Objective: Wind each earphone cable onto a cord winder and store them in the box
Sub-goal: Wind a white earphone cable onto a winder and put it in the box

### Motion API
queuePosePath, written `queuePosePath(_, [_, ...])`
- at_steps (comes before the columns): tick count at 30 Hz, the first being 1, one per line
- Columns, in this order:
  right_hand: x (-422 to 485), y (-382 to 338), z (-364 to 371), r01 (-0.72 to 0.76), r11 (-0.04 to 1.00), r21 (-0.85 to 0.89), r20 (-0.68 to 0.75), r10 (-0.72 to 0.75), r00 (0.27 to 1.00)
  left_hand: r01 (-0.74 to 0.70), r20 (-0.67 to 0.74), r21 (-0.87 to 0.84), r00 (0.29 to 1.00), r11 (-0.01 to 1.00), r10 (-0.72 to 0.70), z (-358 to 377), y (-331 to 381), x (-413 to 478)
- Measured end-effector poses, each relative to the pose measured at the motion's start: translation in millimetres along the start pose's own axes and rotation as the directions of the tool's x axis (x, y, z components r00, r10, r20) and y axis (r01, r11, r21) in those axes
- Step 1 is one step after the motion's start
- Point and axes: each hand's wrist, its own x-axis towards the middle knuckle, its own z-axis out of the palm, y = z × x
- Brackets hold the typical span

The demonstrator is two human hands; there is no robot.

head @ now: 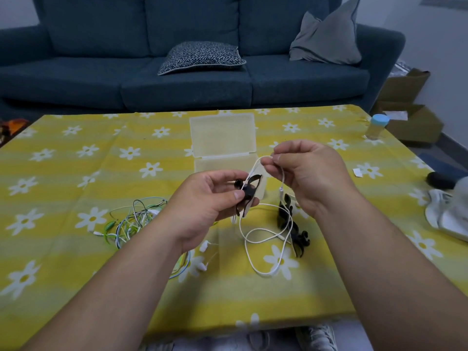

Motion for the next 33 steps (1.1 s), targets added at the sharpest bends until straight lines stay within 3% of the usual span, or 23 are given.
queuePosePath(13, [12,-17,-21,0.137,0.980,0.146,-0.269,-0.094,0.959,0.028,0.003,0.096,1.000,0.995,-0.028,-12,12,-8])
queuePosePath(20, [14,-19,-25,0.147,0.978,0.147,-0.328,-0.092,0.940,0.093,0.065,0.232,0.992,0.968,-0.111,-13,10,-8])
queuePosePath(33, [24,-26,-54,0.168,0.980,0.104,-0.525,-0.089,0.847,0.147,0.099,0.293,0.978,0.945,-0.183,-28,13,-12])
